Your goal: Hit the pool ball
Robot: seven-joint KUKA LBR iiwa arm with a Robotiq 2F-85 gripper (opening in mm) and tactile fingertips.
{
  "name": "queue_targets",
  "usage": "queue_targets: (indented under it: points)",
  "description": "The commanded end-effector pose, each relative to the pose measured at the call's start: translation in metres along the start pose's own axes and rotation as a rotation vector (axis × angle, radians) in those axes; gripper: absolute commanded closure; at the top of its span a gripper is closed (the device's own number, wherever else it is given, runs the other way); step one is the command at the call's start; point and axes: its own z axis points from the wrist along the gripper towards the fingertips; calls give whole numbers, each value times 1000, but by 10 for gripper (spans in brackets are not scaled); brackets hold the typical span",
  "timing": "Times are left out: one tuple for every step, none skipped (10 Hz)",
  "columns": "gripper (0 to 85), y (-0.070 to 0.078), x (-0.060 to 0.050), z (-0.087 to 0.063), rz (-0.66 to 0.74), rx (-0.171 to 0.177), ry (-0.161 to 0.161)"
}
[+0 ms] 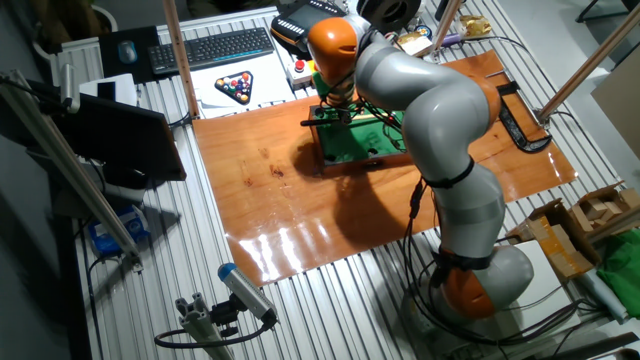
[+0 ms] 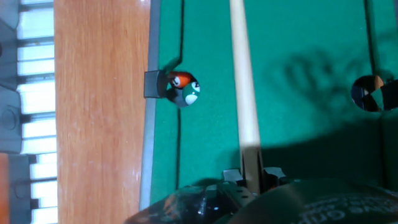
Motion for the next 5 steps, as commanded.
queue_targets:
  points:
    - [577, 0, 0, 0, 2, 1, 10]
    - [590, 0, 1, 0, 2, 1, 14]
    - [583, 0, 1, 0, -2, 1, 18]
    - [543, 0, 0, -2, -6, -2, 16]
    - [513, 1, -2, -10, -5, -2, 15]
